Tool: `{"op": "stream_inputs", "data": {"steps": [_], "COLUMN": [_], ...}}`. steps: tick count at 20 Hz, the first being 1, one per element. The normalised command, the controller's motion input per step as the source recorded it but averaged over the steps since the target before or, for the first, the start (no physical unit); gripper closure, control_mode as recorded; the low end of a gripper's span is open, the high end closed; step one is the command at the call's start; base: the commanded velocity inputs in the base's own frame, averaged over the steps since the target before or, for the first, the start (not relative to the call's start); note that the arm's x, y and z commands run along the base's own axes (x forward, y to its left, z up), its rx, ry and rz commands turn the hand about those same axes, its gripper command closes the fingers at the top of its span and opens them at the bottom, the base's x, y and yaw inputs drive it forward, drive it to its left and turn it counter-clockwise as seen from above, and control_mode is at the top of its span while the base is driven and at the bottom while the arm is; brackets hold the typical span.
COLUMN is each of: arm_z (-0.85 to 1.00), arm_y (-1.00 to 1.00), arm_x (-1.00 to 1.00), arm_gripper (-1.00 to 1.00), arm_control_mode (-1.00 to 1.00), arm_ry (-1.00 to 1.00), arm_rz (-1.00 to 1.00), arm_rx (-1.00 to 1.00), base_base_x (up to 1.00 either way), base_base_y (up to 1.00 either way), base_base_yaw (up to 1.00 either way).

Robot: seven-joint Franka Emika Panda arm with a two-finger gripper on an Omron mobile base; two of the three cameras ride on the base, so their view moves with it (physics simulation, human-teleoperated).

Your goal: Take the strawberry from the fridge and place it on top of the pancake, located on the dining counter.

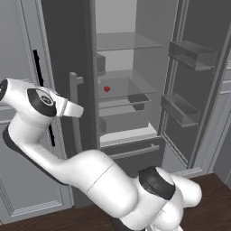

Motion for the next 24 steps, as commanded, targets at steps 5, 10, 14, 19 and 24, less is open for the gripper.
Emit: {"op": "stream_inputs", "data": {"steps": [5,10,14,19,24], "arm_z": [0.04,0.03,0.02,0.06,0.00], "arm_y": [-1.00,-1.00,-1.00,-1.00,-0.78], "arm_x": [-0.63,-0.62,-0.15,0.11,0.43], "arm_gripper": [-1.00,-1.00,-1.00,-1.00,-1.00], "arm_control_mode": [-1.00,-1.00,-1.00,-1.00,-1.00], "arm_ry": [0.01,0.00,0.06,0.22,0.35], "arm_rz": [0.26,0.28,0.13,0.04,0.00], "arm_rx": [0.45,0.65,0.94,0.98,0.88], "base_base_x": [0.00,0.00,0.00,0.00,0.00], "base_base_y": [0.00,0.00,0.00,0.00,0.00], "base_base_yaw": [0.00,0.00,0.00,0.00,0.00]}}
